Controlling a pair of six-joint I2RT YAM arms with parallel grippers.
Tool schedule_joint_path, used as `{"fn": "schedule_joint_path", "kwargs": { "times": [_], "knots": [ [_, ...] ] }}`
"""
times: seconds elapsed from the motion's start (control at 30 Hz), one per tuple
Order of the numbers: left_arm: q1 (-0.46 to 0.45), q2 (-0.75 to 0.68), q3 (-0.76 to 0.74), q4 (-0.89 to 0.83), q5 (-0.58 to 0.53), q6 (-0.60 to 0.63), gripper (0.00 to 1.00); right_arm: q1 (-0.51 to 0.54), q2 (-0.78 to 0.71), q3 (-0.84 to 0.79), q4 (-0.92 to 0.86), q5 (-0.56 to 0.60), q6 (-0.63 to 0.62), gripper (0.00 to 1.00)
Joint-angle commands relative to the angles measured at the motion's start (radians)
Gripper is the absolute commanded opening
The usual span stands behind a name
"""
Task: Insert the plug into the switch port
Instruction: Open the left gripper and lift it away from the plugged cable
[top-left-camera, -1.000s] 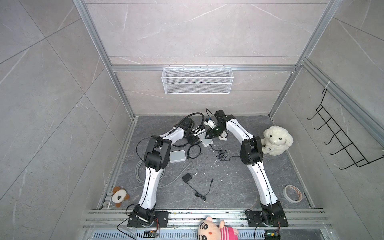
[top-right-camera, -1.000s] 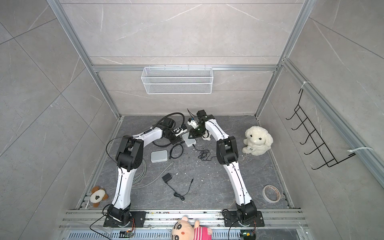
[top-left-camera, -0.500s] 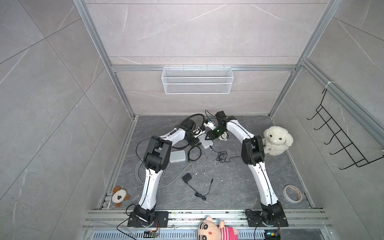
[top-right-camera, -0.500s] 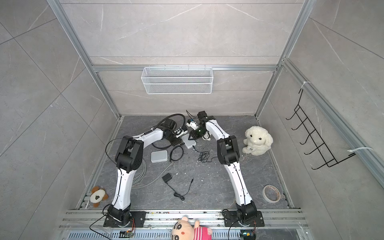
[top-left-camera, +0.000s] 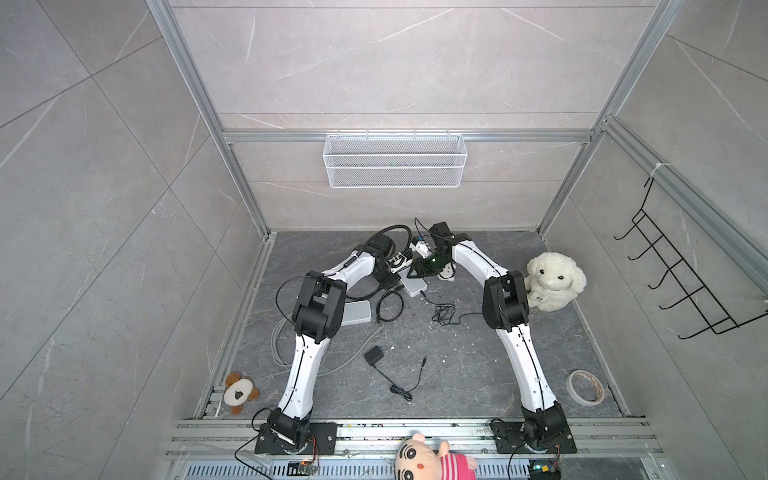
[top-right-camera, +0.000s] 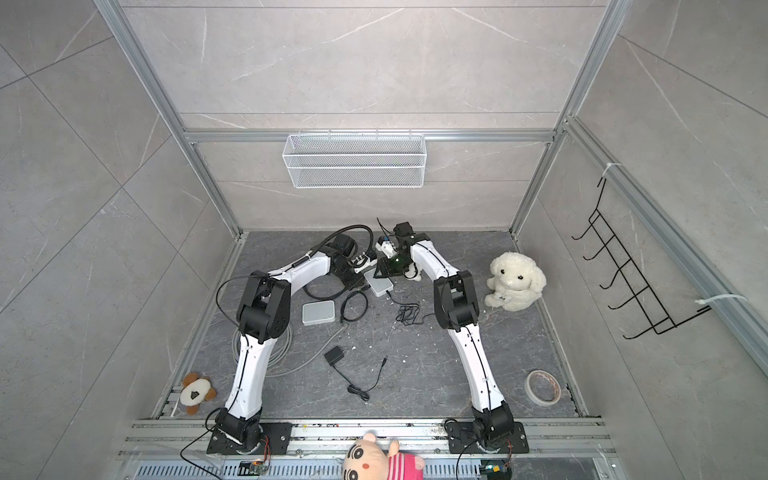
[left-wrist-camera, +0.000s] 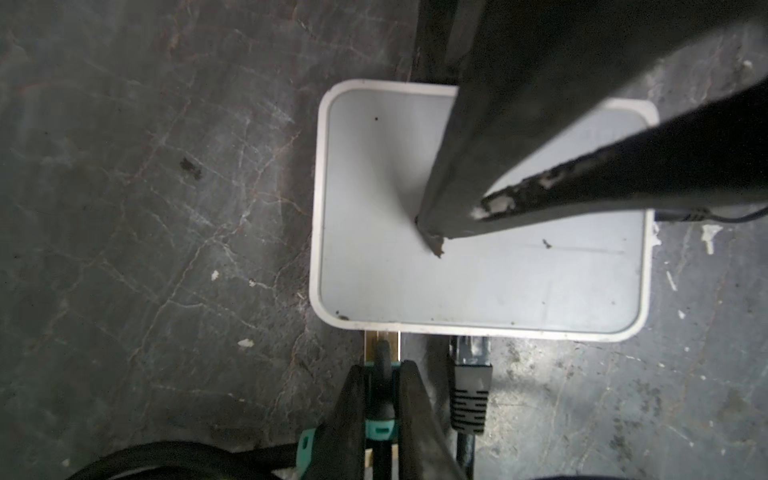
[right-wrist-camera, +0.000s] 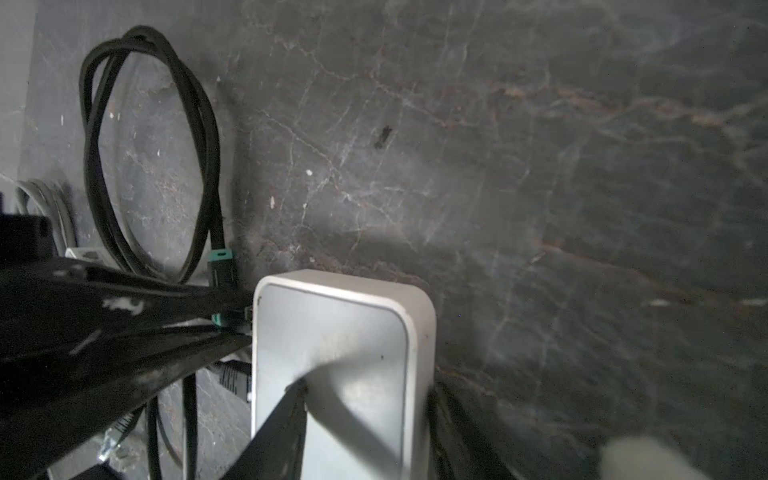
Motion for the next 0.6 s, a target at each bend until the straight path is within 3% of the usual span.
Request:
{"fn": "schedule_joint_path", "kwargs": {
  "times": [0.0,0.27,0.33,0.57],
  "knots": [
    [-0.024,0.020,0.056,0.006,0.064,-0.036,0.20,0.045,-0.004,0.062,-0.008,-0.081,0.115,0.52],
    [0.009,-0.074,0.045,-0.040,0.061,-0.119,0.46,0.034,-0.003,0.201,-0.073,-0.011,0.167,0.57],
    [0.018,-0.092,0.051,-0.041,0.061,-0.145,0.57,0.033,-0.007,0.200,-0.076,-0.010,0.171,0.65],
    [0.060,-0.196,-0.001,0.068,0.066,-0.291,0.69,0.037,-0.027,0.123,-0.086,0.039,0.141,0.73]
  ]
}}
